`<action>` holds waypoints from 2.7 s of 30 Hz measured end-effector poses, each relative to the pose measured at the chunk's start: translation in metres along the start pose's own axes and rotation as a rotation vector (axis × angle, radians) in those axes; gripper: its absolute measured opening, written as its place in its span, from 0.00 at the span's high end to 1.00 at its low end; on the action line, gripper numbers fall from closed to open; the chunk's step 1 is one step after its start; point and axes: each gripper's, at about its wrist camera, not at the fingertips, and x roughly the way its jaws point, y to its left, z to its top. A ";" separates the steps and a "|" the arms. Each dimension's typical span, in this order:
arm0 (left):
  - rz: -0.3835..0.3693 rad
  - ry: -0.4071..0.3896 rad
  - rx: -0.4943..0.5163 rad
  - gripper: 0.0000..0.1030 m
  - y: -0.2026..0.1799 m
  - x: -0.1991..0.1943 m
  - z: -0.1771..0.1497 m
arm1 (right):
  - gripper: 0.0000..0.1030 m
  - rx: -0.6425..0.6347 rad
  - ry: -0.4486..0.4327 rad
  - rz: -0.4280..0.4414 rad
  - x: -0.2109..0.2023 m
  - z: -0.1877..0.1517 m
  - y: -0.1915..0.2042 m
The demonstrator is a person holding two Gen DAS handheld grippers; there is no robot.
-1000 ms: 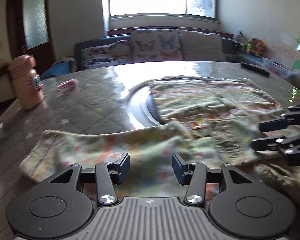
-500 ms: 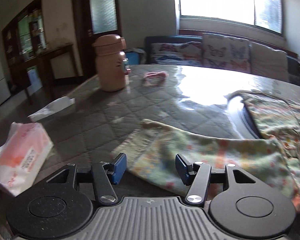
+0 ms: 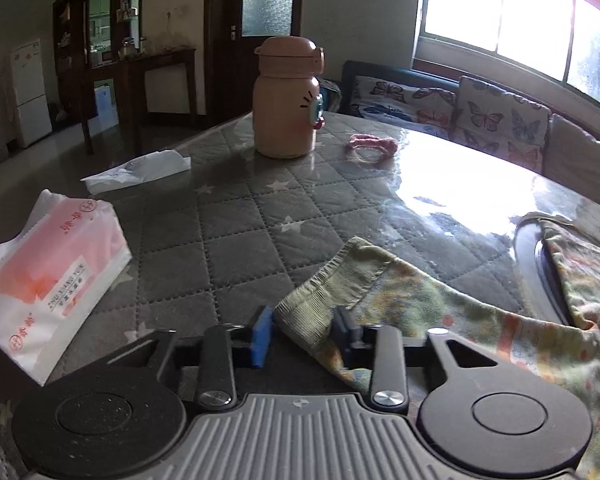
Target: Fold clothes
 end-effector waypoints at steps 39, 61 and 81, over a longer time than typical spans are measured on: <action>-0.862 0.065 0.448 0.69 -0.248 -0.102 -0.045 | 0.61 0.409 -0.096 -0.252 -0.079 -0.062 -0.117; -0.554 0.118 0.391 0.66 -0.150 -0.041 -0.043 | 0.93 0.417 -0.013 -0.177 -0.048 -0.056 -0.105; -0.567 0.075 0.472 0.68 -0.201 -0.018 -0.020 | 0.88 0.321 -0.035 -0.218 -0.027 -0.026 -0.109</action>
